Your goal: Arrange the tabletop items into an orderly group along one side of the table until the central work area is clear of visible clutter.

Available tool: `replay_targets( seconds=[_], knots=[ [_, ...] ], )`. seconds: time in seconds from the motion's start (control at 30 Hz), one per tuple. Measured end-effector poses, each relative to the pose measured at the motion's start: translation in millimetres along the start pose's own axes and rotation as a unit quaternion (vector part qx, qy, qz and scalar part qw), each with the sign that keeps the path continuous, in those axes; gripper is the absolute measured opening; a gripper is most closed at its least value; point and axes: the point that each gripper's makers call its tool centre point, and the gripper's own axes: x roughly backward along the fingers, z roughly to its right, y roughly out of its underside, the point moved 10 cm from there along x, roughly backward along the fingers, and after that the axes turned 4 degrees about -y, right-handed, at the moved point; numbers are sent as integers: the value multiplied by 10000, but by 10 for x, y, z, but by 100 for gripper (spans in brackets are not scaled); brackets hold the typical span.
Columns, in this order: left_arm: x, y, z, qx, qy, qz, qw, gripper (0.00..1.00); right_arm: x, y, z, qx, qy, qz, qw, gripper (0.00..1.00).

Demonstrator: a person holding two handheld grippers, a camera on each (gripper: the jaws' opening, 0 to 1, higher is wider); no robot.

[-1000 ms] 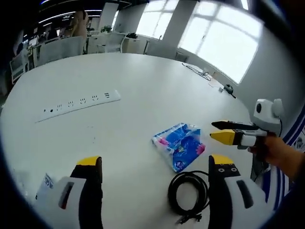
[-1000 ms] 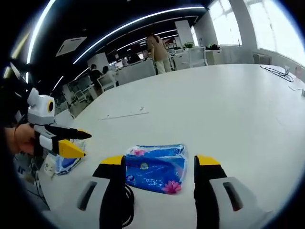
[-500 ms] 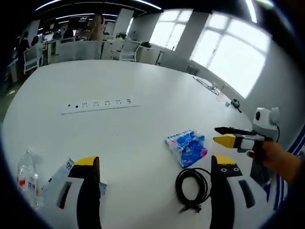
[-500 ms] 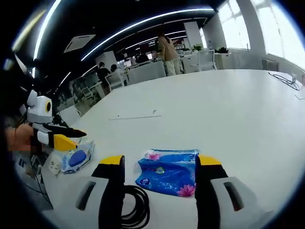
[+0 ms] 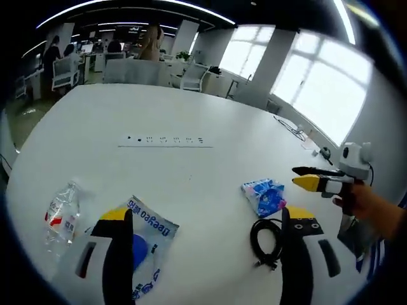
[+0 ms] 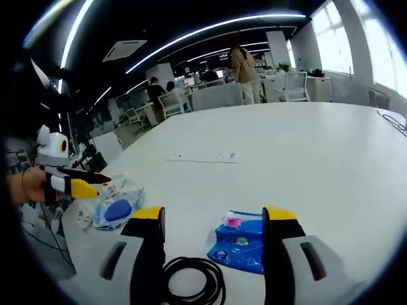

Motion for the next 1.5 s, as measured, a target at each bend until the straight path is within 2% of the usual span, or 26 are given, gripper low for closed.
replay_targets(
  seconds=[0.3,0.67,0.73,0.9,1.23,1.5],
  knots=[
    [314,105,-150,280,-232,184,9992,100,-218,-208,-259,364,-378,-81,9986,60],
    [670,266,-379,603,-599,367,9957,100,-470,-321,-566,689,-809,-253,9940,59],
    [808,361,-432,747,-724,411,9937,100,-596,-354,-695,864,-1011,-354,9905,58],
    [943,454,-487,965,-848,495,9905,99,-779,-372,-871,1058,-1289,-495,9848,58],
    [1127,575,-518,1242,-989,642,9852,98,-1131,-428,-1187,1423,-1790,-728,9708,57],
    [1196,699,-530,1494,-1023,693,9810,95,-1350,-479,-1318,1559,-2030,-810,9633,56]
  ],
)
